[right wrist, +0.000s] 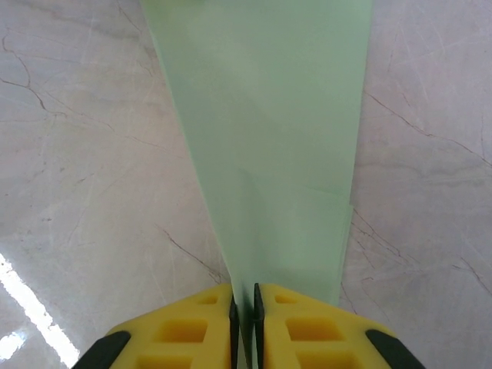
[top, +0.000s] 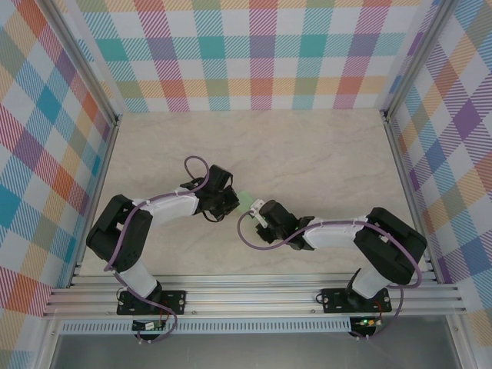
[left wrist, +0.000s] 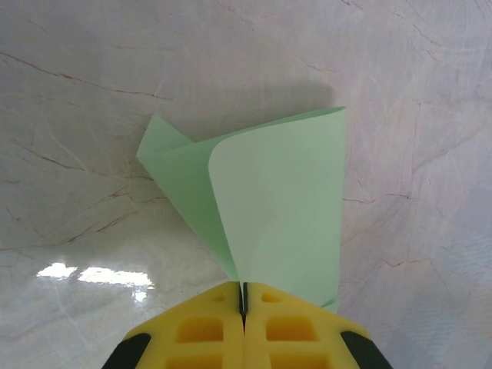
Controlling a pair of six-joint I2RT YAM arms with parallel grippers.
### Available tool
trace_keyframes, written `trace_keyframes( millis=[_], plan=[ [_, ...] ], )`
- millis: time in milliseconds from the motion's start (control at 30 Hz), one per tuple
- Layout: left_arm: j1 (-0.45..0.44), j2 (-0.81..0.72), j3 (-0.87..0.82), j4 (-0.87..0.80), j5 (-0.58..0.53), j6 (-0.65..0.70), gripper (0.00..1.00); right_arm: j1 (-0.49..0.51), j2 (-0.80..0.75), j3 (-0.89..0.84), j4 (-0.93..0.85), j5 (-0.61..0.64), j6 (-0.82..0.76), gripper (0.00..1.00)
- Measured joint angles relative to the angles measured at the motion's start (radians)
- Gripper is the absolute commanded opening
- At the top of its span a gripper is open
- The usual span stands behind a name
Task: Fold a paper plane with a square sheet of paper (pick it up from the middle)
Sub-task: Fold the wing for the fifth time at the center of the table.
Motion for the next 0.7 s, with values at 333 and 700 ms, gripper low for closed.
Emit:
trace_keyframes(
  millis=[333,700],
  plan=[
    [0.0,0.0,0.0,0.002,0.011,0.019,0.0,0.0,0.033,0.023,0.017,-0.004,-0.023,0.21],
    [0.0,0.0,0.0,0.002,0.013,0.023,0.06,-0.006,0.044,0.039,0.022,-0.013,-0.028,0.03]
  ],
)
